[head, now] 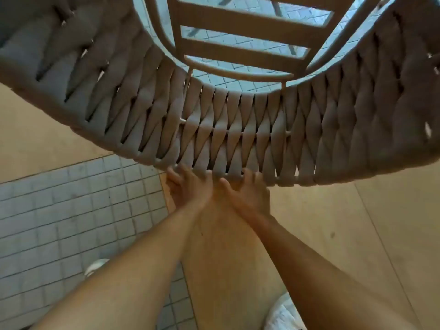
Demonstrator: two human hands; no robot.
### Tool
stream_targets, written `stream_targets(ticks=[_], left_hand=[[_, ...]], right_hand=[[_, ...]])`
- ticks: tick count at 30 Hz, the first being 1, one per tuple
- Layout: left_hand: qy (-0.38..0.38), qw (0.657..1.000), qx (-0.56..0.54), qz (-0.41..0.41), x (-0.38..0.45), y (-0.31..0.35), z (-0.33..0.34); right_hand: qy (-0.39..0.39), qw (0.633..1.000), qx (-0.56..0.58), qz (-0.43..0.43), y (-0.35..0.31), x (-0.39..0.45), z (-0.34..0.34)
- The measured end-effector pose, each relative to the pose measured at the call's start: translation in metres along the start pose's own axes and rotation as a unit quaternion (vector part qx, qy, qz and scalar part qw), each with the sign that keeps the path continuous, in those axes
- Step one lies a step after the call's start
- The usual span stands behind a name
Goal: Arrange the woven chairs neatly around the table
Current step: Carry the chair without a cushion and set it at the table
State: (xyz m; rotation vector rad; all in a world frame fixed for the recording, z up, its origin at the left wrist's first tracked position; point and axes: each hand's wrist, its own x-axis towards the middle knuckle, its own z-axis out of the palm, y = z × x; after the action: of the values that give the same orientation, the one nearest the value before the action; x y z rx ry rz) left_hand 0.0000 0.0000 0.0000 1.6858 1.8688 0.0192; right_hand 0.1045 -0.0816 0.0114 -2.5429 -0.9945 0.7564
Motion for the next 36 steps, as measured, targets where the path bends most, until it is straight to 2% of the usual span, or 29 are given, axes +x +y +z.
stream_targets(ticks=[3,6,9,12,16,25,28,32,36], left_hand=[[0.037,0.979,-0.129,-0.153,0.013,0.005,0.019],[0.065,0.943,-0.231,-0.229,0.029,0.008,0.033],[0.093,0.923,-0.283,-0.242,0.044,0.007,0.041],[0.103,0.887,-0.384,-0.236,0.052,0.006,0.049],[0.1,0.84,-0.476,-0.239,0.061,0.002,0.049],[0.09,0.836,-0.483,-0.244,0.064,-0.006,0.044],[0.103,0.843,-0.476,-0.229,0.052,-0.004,0.036],[0.137,0.849,-0.464,-0.212,0.021,0.009,0.011],[0.143,0.872,-0.443,-0.15,-0.025,0.025,-0.026]], right_hand=[[0.033,0.987,0.116,0.102,0.007,0.001,0.029],[0.069,0.923,0.328,0.19,0.007,0.004,0.054],[0.113,0.855,0.43,0.268,0.007,0.014,0.068],[0.154,0.801,0.492,0.305,0.007,0.024,0.074],[0.219,0.766,0.501,0.338,0.002,0.038,0.071],[0.215,0.721,0.52,0.404,-0.011,0.058,0.069],[0.194,0.703,0.56,0.393,-0.01,0.053,0.06],[0.211,0.691,0.574,0.385,-0.017,0.036,0.027],[0.223,0.687,0.575,0.384,-0.033,0.008,-0.028]])
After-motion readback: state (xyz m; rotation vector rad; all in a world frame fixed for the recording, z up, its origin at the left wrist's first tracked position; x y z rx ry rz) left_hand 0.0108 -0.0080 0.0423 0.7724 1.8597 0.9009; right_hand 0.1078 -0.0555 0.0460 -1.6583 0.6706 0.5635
